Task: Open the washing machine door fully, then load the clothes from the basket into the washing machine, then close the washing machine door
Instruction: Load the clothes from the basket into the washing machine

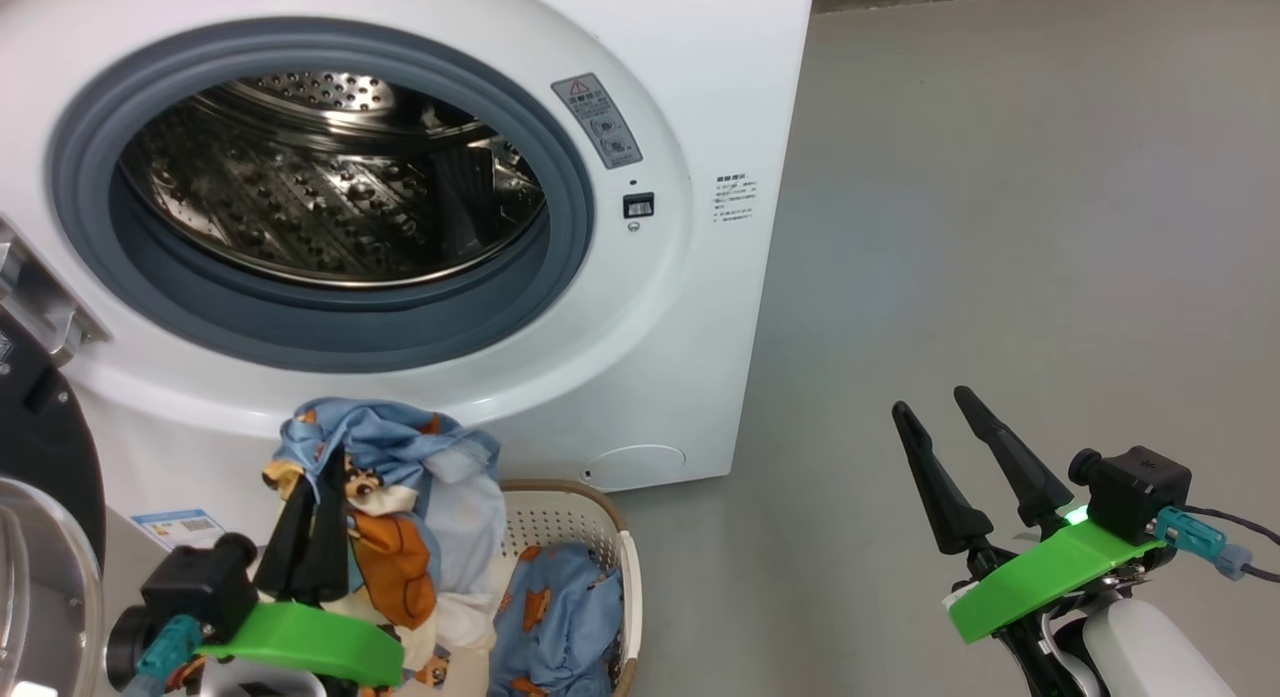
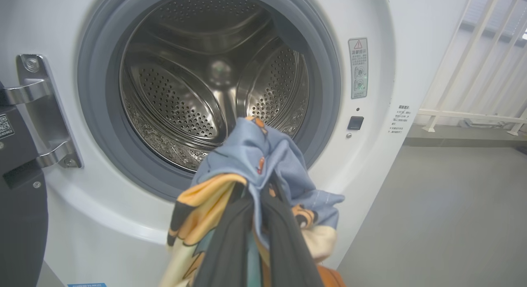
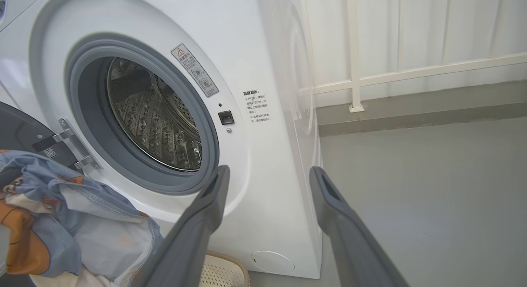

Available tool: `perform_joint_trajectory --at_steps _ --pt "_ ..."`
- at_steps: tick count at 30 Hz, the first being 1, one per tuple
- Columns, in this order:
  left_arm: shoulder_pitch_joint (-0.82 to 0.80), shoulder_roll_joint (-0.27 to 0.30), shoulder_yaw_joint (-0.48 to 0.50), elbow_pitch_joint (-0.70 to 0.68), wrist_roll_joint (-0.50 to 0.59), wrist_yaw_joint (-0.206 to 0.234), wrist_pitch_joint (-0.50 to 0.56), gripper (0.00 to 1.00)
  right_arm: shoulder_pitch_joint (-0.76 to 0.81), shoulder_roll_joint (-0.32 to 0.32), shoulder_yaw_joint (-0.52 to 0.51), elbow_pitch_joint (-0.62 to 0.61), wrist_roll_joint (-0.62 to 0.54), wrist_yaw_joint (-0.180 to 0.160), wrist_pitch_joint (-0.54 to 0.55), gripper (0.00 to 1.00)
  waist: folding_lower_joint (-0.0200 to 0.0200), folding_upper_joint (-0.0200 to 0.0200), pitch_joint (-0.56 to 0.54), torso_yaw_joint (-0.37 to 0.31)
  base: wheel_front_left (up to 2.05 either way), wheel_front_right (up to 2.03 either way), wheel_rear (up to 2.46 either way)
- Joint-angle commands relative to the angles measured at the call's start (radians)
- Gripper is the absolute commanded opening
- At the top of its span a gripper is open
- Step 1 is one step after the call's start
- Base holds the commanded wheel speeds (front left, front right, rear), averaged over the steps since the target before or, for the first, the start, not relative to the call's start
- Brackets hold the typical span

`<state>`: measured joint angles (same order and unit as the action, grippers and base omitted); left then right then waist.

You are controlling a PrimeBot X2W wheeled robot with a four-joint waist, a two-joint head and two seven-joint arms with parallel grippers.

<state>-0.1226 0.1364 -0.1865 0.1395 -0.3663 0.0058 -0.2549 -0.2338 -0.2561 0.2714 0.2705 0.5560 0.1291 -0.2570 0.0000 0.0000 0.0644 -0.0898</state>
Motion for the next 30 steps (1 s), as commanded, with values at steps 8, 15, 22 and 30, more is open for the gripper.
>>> perform_joint_trajectory --at_steps 8,15,22,30 --pt "-0.148 0.048 0.054 -0.018 0.01 0.005 0.002 0.0 -0.014 -0.014 0.015 -0.04 -0.022 0.002 -0.005 1.0 0.0 0.0 0.041 -0.018 0.0 0.0 0.0" --pt "-0.331 0.072 0.066 0.117 -0.008 -0.027 0.009 0.0 -0.029 -0.008 0.0 -0.062 -0.044 0.002 -0.005 1.0 0.0 0.0 0.124 -0.054 0.0 0.0 0.0" --pt "-0.552 0.098 0.06 0.371 0.01 -0.047 0.01 0.0 -0.065 0.005 -0.006 -0.096 -0.06 0.002 -0.005 1.0 0.0 0.0 0.255 -0.095 0.0 0.0 0.0" --pt "-0.779 0.123 0.086 0.619 -0.002 -0.084 -0.004 0.0 -0.113 0.019 -0.014 -0.121 -0.069 0.002 -0.005 1.0 0.0 0.0 0.385 -0.146 0.0 0.0 0.0"
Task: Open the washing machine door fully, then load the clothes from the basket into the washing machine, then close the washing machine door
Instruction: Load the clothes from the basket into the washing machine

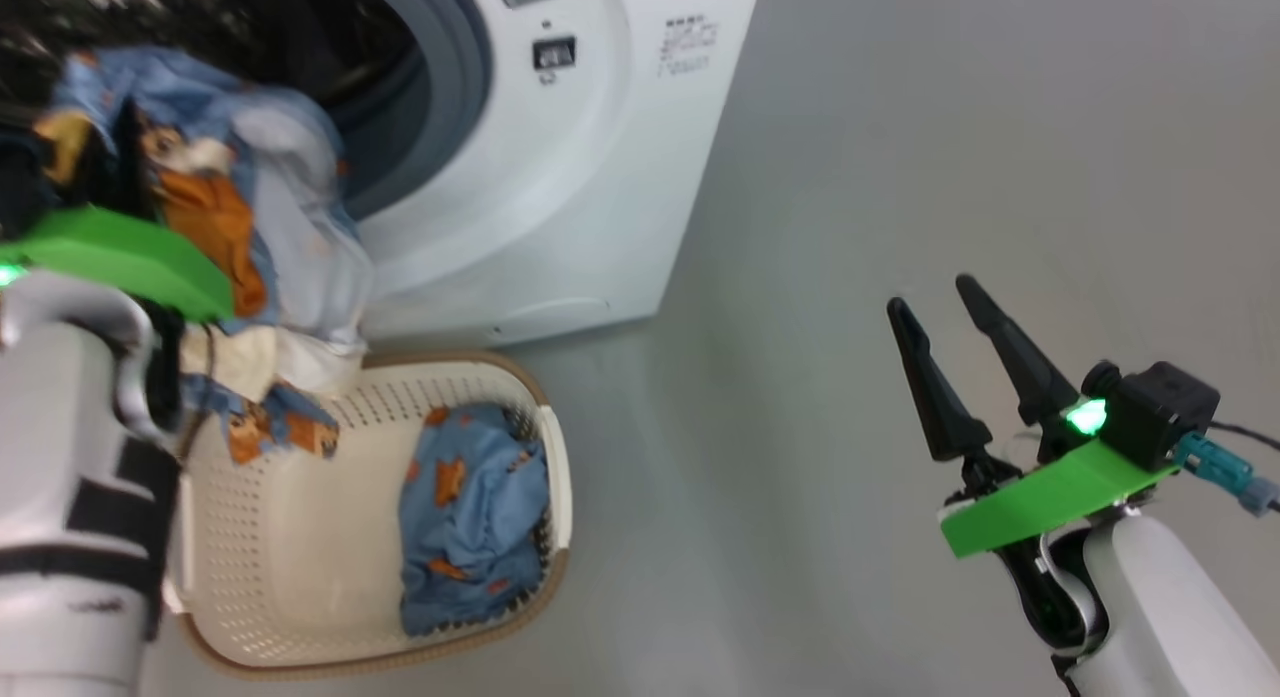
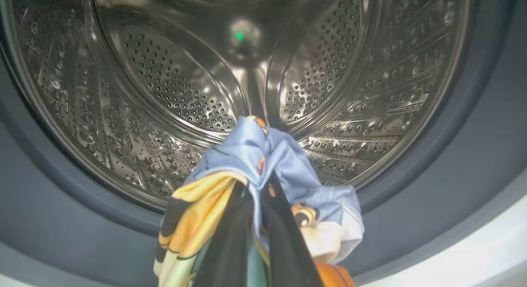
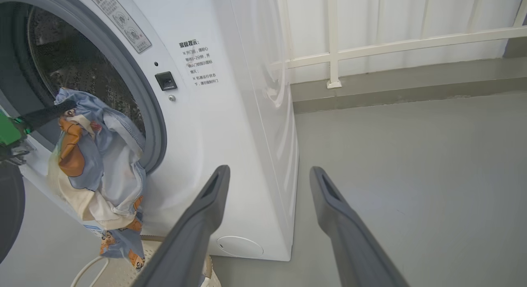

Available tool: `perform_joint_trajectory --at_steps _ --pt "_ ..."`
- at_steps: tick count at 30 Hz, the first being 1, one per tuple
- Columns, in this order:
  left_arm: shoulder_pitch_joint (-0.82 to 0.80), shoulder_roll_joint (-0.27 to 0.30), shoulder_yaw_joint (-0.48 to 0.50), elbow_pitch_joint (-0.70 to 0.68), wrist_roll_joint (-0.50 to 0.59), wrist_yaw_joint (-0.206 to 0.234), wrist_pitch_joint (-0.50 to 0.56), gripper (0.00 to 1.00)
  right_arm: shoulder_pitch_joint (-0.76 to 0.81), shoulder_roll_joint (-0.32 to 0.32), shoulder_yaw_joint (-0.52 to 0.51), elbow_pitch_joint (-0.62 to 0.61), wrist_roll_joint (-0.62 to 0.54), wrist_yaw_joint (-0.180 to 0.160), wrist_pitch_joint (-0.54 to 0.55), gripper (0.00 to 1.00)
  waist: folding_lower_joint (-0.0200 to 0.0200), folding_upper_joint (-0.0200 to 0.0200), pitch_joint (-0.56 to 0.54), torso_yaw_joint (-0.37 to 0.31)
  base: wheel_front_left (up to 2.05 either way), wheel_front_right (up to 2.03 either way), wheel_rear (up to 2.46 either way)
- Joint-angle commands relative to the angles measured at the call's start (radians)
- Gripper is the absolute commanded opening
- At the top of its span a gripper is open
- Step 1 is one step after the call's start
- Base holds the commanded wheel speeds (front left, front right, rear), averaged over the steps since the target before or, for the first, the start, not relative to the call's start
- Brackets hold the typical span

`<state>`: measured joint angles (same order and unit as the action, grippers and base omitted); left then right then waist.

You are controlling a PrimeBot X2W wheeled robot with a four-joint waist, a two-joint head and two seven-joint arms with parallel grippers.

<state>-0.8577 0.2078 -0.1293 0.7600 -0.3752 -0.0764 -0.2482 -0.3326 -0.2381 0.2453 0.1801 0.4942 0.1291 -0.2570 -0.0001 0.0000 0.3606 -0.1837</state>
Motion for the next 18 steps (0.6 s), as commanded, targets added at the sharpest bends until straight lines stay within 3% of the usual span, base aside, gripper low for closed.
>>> perform_joint_trajectory --at_steps 1,10,18 --pt "-0.069 0.057 0.028 0.021 0.011 -0.004 -0.011 0.0 -0.021 0.002 0.011 -0.034 -0.008 0.002 -0.005 1.0 0.0001 0.0 0.105 -0.058 0.0 0.0 0.0" --pt "-0.282 0.095 0.015 0.149 0.066 -0.01 -0.013 0.0 -0.057 0.029 0.011 -0.046 -0.006 0.002 -0.005 1.0 0.0001 0.0 0.234 -0.103 0.0 0.0 0.0" --pt "-0.4 0.119 0.046 0.118 0.098 0.018 -0.013 0.0 -0.065 0.045 0.003 -0.05 -0.007 0.002 -0.005 1.0 0.0001 0.0 0.287 -0.136 0.0 0.0 0.0"
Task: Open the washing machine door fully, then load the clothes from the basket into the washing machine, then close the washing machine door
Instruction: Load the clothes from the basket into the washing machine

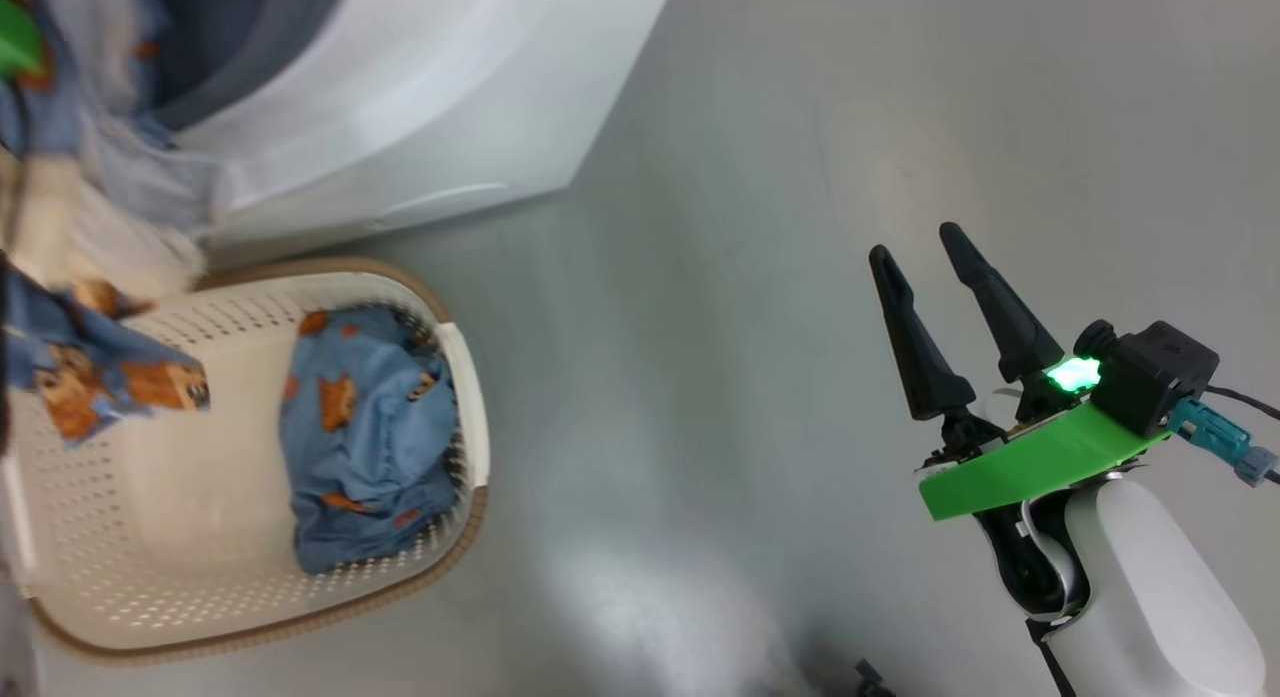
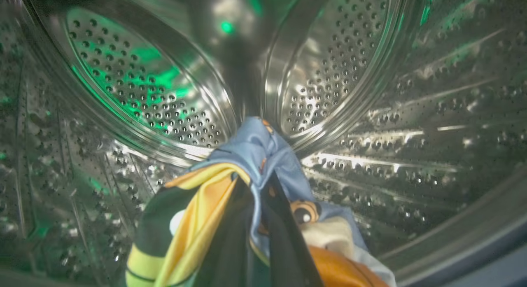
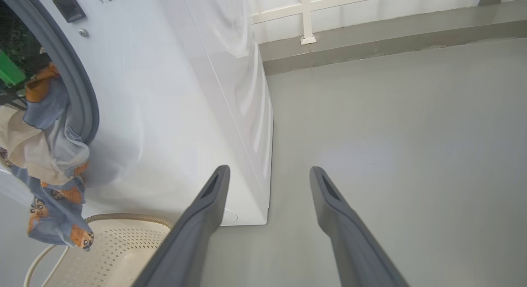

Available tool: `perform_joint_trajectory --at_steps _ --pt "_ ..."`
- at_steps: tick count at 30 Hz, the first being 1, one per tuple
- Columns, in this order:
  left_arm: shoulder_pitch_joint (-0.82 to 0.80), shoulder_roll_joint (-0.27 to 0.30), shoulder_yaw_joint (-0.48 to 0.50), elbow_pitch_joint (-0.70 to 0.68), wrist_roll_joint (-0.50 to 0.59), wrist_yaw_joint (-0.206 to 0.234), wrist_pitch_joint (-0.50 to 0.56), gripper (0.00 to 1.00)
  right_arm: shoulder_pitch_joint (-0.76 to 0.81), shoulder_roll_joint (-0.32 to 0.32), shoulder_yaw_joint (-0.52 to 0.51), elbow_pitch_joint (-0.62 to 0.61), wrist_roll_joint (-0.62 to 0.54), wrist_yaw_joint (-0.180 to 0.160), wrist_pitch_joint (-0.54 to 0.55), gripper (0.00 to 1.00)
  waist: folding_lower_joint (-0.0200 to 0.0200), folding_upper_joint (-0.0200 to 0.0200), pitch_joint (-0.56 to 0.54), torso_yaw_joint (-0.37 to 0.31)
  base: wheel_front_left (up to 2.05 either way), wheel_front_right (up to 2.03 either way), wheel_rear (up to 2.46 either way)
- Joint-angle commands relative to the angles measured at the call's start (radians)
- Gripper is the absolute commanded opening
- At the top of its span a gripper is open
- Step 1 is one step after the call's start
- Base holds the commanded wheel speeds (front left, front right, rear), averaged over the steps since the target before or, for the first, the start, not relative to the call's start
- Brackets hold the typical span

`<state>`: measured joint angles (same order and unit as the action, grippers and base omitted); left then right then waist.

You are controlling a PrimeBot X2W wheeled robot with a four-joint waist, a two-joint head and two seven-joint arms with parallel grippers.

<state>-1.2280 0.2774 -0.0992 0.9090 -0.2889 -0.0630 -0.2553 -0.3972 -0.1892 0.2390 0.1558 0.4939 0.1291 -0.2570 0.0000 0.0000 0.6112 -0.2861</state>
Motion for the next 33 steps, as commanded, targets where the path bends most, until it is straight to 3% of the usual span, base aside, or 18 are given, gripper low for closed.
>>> perform_joint_trajectory --at_steps 1,9,10,11,12,22,33 --pt "-0.042 0.051 0.023 -0.051 0.019 0.012 -0.006 0.0 -0.001 -0.003 0.008 -0.026 -0.006 0.002 -0.005 1.0 0.0 0.0 0.043 -0.035 0.0 0.0 0.0" --pt "-0.059 0.038 0.133 -0.235 0.048 0.031 -0.006 0.0 -0.011 0.009 0.005 -0.025 -0.005 0.002 -0.005 1.0 0.0 0.0 0.064 -0.038 0.0 0.0 0.0" --pt "-0.054 0.036 0.134 -0.234 0.057 0.029 -0.006 0.25 -0.011 0.009 0.005 -0.024 -0.005 0.002 -0.005 1.0 0.0 0.0 0.064 -0.036 0.0 0.0 0.0" --pt "-0.048 0.031 0.137 -0.224 0.062 0.027 -0.006 0.92 -0.011 0.009 0.005 -0.023 -0.005 0.002 -0.005 1.0 0.0 0.0 0.064 -0.033 0.0 0.0 0.0" --pt "-0.042 0.024 0.142 -0.207 0.064 0.03 -0.006 1.0 -0.011 0.01 0.005 -0.021 -0.004 0.002 -0.005 1.0 0.0 0.0 0.064 -0.03 0.0 0.0 0.0" --pt "-0.039 -0.032 0.138 -0.052 0.066 -0.005 -0.006 1.0 -0.015 0.007 0.006 -0.014 -0.002 0.002 -0.005 1.0 0.0 0.0 0.045 0.009 0.0 0.0 0.0" --pt "0.05 -0.034 0.12 -0.046 0.074 -0.041 -0.006 1.0 -0.003 0.011 0.012 -0.009 0.008 0.002 -0.005 1.0 0.0 0.0 -0.025 0.038 0.0 0.0 0.0"
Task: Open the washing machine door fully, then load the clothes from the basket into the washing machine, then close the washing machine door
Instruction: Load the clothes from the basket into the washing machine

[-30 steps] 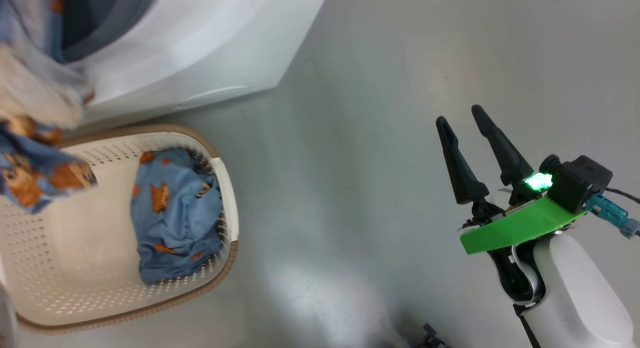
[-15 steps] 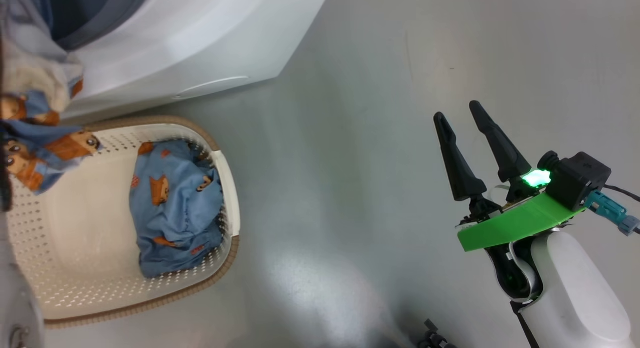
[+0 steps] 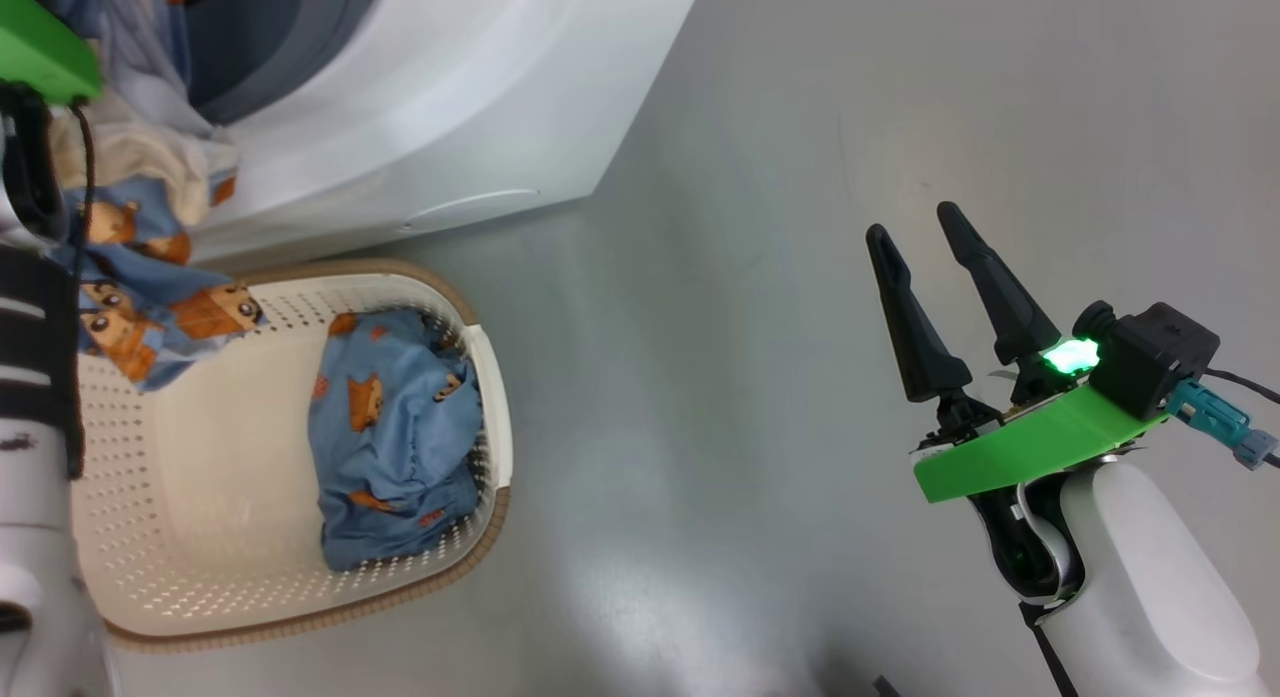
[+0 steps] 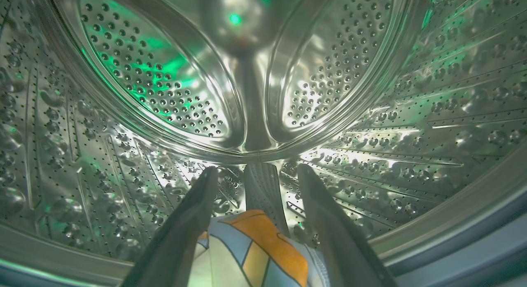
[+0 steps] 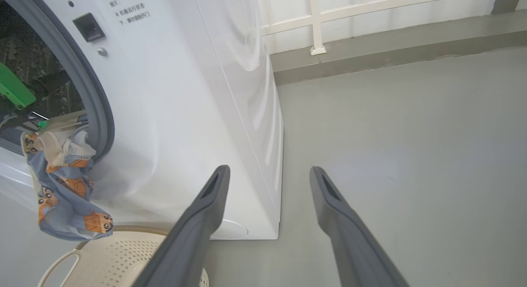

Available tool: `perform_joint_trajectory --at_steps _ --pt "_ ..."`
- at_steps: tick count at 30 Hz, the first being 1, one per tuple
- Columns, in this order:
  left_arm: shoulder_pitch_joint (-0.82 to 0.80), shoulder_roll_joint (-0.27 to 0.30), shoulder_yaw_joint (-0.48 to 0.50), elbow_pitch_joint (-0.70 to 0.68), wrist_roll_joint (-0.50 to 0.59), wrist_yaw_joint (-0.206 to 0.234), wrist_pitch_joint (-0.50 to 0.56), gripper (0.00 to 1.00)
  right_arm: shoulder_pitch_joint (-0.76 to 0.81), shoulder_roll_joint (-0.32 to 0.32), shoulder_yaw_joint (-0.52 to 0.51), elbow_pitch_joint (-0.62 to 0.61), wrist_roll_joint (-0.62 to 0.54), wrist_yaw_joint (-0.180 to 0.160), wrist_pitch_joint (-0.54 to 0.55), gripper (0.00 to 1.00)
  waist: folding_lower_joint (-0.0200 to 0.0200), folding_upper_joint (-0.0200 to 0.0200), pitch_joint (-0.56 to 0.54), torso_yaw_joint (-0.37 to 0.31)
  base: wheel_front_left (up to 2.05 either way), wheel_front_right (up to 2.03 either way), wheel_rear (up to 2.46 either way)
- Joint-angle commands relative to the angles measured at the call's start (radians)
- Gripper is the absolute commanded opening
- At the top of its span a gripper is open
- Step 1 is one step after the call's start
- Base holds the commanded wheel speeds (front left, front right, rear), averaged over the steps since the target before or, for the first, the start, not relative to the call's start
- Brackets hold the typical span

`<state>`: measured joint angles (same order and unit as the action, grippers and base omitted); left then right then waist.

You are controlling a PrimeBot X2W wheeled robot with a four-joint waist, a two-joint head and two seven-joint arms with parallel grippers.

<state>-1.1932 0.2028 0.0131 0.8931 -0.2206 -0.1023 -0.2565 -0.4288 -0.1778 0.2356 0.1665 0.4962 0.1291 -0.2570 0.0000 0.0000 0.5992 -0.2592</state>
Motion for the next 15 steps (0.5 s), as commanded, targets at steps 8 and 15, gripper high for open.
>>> perform_joint_trajectory --at_steps 8,15 --pt "0.182 0.03 0.0 -0.205 0.021 -0.009 -0.005 1.0 0.041 0.009 0.015 -0.021 0.012 0.002 -0.005 1.0 0.0 0.0 -0.062 0.034 0.0 0.0 0.0" --pt "0.361 0.012 0.022 -0.371 0.008 -0.008 -0.005 1.0 0.051 0.01 0.013 -0.015 0.015 0.002 -0.005 1.0 0.0 0.0 -0.107 0.048 0.0 0.0 0.0"
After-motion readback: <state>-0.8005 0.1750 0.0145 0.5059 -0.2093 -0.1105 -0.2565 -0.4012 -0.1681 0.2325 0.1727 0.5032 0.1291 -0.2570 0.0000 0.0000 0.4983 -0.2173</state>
